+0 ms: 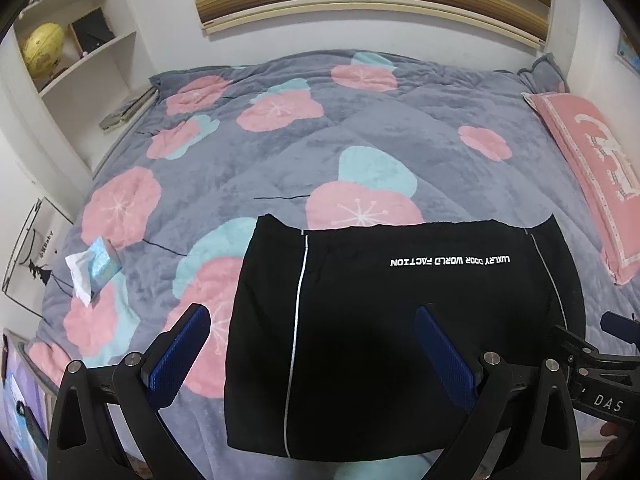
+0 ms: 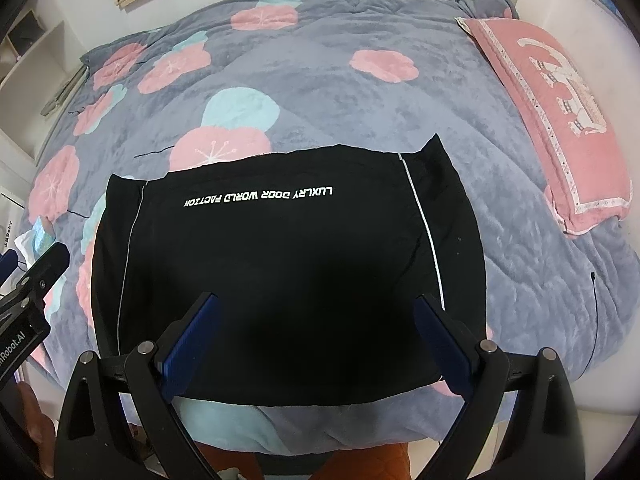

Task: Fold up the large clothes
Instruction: 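Open both tools and pull them back from the folded pants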

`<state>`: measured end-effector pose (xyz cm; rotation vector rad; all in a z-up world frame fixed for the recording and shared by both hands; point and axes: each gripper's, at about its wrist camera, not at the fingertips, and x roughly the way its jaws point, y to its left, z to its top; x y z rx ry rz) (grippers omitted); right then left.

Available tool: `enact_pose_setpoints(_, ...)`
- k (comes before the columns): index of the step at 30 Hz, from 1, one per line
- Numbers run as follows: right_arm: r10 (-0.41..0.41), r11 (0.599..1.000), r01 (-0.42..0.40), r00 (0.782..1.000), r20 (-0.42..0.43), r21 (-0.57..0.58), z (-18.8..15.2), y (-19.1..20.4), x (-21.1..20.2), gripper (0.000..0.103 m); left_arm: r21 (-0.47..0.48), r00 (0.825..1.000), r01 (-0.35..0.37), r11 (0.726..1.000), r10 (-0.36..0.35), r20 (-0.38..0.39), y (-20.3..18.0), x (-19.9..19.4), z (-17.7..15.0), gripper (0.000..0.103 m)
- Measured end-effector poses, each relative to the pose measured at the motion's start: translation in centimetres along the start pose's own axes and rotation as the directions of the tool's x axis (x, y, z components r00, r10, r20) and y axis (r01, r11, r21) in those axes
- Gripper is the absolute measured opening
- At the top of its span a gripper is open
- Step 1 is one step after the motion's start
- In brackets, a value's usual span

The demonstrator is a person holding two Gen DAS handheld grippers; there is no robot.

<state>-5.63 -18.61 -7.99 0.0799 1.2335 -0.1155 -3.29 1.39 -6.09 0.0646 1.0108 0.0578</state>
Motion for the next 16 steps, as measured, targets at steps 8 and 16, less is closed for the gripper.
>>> enact_pose_setpoints(8, 0.004, 1.000, -0.004, 1.000, -0.006, -0.001, -0.28, 0.31, 0.21, 0.098, -0.011, 1.000, -0.015, 1.000, 0.015, -0.005, 0.68, 0.27, 0.10, 0.102)
enact_pose_setpoints(16, 0.009, 0.999, -0.010, 1.000, -0.018, -0.035, -0.32, 0.41, 0.78, 0.098, 0.035, 0.997, -0.045, 0.998, 0.043, 0.065, 0.36, -0.39, 0.17, 0.102)
